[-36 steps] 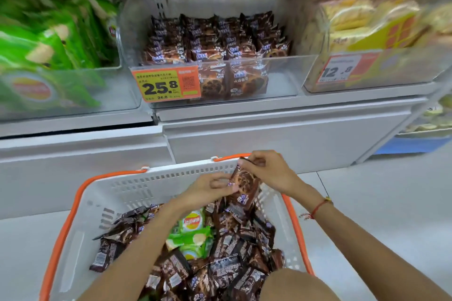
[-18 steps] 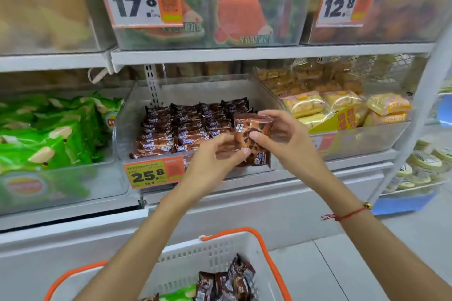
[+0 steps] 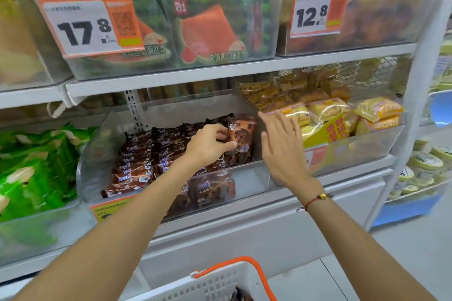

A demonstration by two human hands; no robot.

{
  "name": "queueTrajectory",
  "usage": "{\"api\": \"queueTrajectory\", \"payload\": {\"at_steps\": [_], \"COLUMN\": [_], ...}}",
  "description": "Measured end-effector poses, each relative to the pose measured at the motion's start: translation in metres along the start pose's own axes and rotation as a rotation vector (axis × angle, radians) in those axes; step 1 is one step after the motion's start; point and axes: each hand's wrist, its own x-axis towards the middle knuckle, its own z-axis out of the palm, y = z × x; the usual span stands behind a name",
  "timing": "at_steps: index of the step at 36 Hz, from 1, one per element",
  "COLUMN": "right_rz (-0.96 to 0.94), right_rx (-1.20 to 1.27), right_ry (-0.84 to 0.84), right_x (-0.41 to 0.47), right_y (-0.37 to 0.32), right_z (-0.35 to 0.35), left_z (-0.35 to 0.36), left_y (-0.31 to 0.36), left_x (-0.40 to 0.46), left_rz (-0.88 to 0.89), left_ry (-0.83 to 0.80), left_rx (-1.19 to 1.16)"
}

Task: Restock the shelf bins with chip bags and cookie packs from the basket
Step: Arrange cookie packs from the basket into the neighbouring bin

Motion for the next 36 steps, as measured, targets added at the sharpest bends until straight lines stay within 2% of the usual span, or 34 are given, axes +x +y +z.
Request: {"api": "queueTrajectory", "payload": {"at_steps": [9, 13, 20, 23, 28, 36], "right_rz": [-0.005, -0.002, -0.006, -0.007, -0.006, -0.010], "right_rx": [0.013, 0.024, 0.039, 0.044, 0.041, 0.046], "right_ry": [0.052, 0.071, 0.103, 0.106, 0.113, 0.116], "right_x": [-0.001, -0.002, -0.003, -0.003, -0.003, -0.004], "right_y": [0.001, 0.001, 0.001, 0.000, 0.002, 0.001], "right_z": [0.004, 0.005, 0.006, 0.006, 0.007, 0.008], "left_z": [-0.011, -0.008, 0.014, 0.024, 0.023, 0.023], "left_y": [0.003, 0.016, 0.033, 0.028, 0.013, 0.012], "left_x": [0.016, 0.020, 0.027, 0.028, 0.025, 0.025], "left_rz": [0.091, 0.140, 0.171, 0.180, 0.145, 0.081], "left_ry": [-0.188, -0.168, -0.217, -0.156, -0.104, -0.001], "left_rx": [0.476, 0.660, 0.851, 0.844, 0.688, 0.657]}}
